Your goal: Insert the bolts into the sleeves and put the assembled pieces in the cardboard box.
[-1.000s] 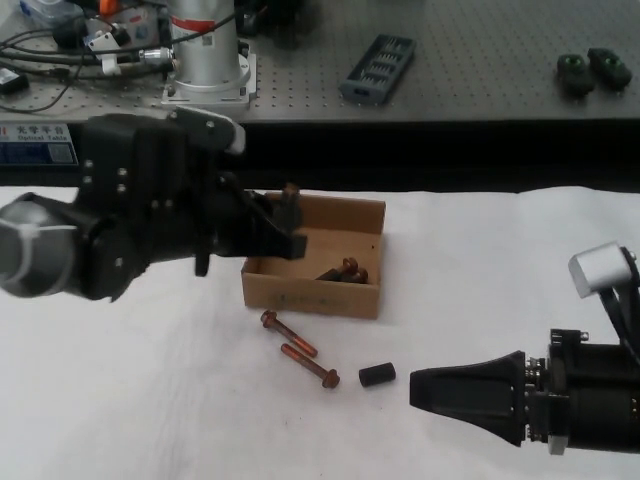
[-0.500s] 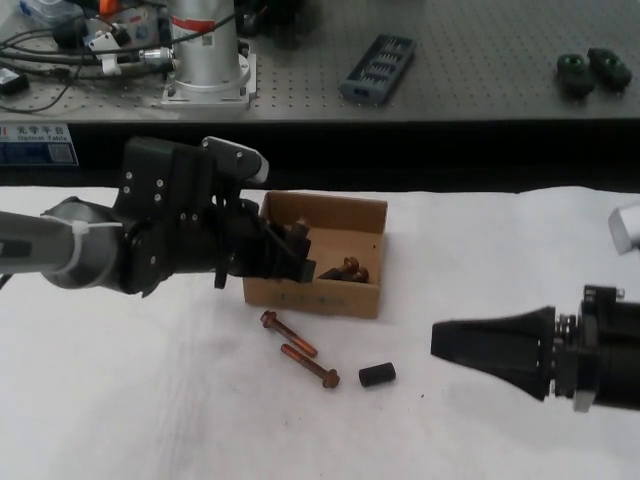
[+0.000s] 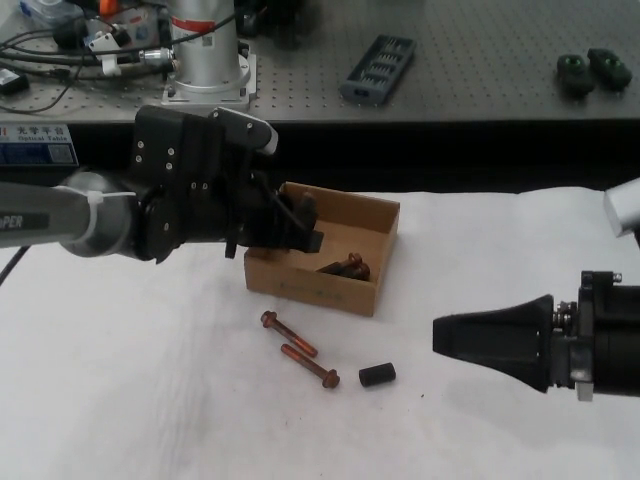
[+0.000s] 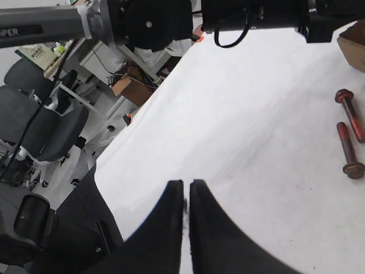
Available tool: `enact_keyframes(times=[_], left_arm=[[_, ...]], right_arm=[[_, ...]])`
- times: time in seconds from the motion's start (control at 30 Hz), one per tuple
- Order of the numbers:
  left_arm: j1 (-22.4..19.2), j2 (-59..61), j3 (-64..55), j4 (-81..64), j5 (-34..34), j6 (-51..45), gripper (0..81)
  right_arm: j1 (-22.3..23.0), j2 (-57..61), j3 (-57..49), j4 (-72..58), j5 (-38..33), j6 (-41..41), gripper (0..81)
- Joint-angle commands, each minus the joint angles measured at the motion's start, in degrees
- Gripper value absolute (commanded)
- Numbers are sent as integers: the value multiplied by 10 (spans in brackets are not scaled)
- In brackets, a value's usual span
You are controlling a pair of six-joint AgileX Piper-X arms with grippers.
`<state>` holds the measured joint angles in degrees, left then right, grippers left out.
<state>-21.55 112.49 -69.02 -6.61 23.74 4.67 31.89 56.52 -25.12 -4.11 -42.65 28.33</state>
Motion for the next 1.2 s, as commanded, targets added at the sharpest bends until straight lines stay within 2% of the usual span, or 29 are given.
enact_keyframes(times=[0.0,0.27,0.5,0.77,1.17], left_arm=[[0,2,-15,-8,2,12,44],[0,42,-16,-3,2,34,44],[0,42,-22,0,-1,91,44],[0,42,-23,70,-26,120,44],[0,42,-23,92,-26,110,44]], right_arm=[[-4,-5,-6,28,5,-25,43],[-4,-5,-6,28,5,-23,43],[-4,-5,-6,28,5,-23,43],[-4,-5,-6,28,5,-23,43],[-4,-5,-6,28,5,-23,43]])
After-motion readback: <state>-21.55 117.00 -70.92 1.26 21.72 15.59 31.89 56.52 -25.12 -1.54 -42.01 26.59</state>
